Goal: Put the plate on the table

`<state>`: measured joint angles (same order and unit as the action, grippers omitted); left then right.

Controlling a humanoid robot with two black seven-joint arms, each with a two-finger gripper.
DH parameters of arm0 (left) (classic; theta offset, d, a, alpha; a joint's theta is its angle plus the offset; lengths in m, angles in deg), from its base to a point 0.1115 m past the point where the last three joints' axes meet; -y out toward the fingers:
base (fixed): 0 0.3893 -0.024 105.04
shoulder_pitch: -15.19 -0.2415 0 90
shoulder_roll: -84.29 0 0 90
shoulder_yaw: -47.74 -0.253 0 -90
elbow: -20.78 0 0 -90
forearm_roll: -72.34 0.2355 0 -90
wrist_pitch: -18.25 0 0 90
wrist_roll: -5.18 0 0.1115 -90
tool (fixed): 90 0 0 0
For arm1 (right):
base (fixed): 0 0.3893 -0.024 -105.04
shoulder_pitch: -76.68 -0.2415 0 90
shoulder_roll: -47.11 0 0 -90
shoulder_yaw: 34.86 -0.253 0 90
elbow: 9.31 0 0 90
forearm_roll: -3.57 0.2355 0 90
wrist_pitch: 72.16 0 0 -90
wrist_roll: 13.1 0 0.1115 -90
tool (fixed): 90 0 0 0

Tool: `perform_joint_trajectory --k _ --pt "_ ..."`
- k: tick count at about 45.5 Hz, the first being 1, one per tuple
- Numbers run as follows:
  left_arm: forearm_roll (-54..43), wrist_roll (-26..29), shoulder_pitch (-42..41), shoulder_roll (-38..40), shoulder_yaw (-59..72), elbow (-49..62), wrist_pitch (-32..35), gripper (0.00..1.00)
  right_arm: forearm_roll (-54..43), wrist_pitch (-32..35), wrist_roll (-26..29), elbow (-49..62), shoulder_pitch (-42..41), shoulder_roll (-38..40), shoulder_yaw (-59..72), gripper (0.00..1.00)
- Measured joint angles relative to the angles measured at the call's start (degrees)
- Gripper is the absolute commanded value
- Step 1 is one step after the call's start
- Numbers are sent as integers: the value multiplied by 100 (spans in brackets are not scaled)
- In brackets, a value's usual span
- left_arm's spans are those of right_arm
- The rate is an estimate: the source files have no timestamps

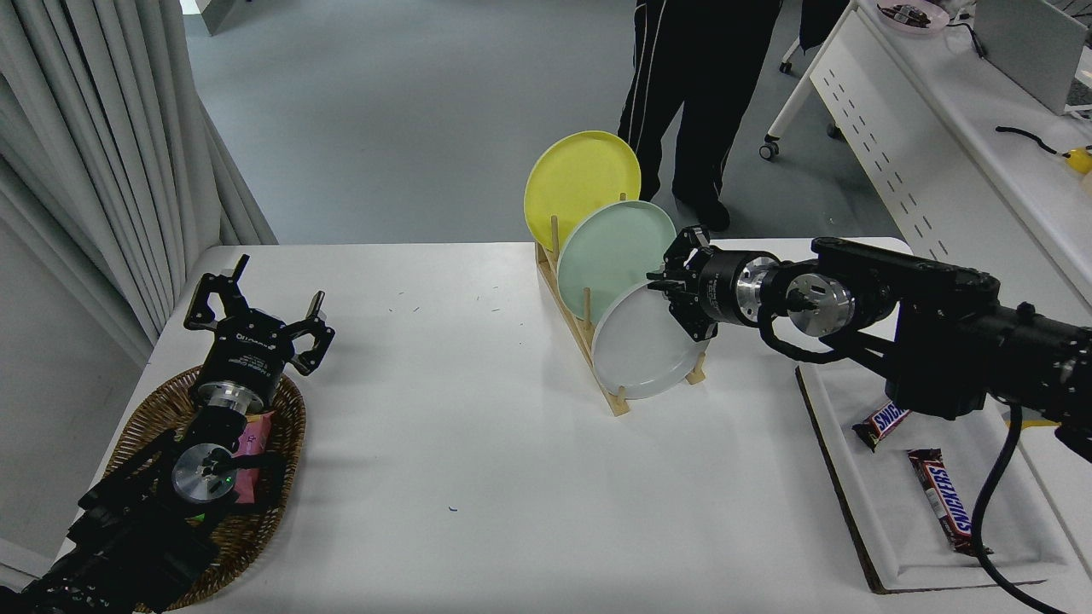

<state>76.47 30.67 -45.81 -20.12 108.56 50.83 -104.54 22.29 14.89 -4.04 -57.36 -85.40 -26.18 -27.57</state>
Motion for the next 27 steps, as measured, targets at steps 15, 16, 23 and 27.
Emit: perform_joint_trajectory --k 15,16,23,27 --pt "0 0 0 0 0 0 0 100 0 30 59 -15 -15 28 -87 0" --pt "0 0 0 0 0 0 0 100 -2 33 76 -22 -18 35 -104 0" --pt "0 0 0 0 0 0 0 100 -42 66 245 -130 -87 213 -308 0" --pt "0 0 0 0 0 0 0 100 -43 32 314 -342 -198 410 -420 0"
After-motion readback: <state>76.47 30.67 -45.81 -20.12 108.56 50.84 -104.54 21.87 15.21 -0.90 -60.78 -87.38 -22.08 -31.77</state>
